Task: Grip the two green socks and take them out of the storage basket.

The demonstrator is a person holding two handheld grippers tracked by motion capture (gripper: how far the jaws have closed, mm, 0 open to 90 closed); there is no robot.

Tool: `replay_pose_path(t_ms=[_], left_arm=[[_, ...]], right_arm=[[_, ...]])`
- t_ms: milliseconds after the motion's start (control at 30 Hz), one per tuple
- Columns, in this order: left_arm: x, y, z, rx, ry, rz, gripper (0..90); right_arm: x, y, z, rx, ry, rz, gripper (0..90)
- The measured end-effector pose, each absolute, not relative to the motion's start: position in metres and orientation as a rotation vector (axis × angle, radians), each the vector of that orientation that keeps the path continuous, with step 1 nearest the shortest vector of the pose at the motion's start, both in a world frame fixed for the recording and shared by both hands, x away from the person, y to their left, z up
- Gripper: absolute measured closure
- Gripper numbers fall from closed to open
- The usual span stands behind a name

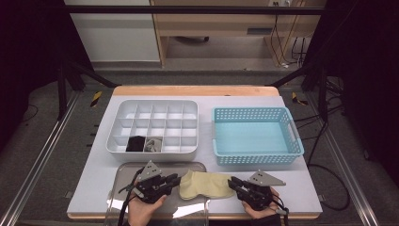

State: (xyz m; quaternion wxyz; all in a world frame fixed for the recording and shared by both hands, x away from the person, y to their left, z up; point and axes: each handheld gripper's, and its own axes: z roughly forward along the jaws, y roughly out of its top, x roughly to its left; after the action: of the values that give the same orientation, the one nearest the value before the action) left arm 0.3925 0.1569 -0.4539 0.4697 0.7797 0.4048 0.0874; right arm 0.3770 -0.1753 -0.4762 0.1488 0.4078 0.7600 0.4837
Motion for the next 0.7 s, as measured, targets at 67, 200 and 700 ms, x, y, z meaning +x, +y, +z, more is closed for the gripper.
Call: replay_pose_path(t_ms=[67,200,700], left_arm=[[0.395,0.154,-0.456,1.909,1.002,0.201,75.1],[0.398,0.149,-0.463,1.938,1.025,0.187,77.9],[0.401,0.147,-0.457,1.941,0.984,0.203,71.3]], right_arm=[[0.380,-0.170,-0.478,1.155,2.203,1.380,81.2],[0.384,-0.162,-0.485,1.145,2.261,1.327,84.1],[0.376,-0.152,-0.475,1.063,2.267,1.376,81.0]])
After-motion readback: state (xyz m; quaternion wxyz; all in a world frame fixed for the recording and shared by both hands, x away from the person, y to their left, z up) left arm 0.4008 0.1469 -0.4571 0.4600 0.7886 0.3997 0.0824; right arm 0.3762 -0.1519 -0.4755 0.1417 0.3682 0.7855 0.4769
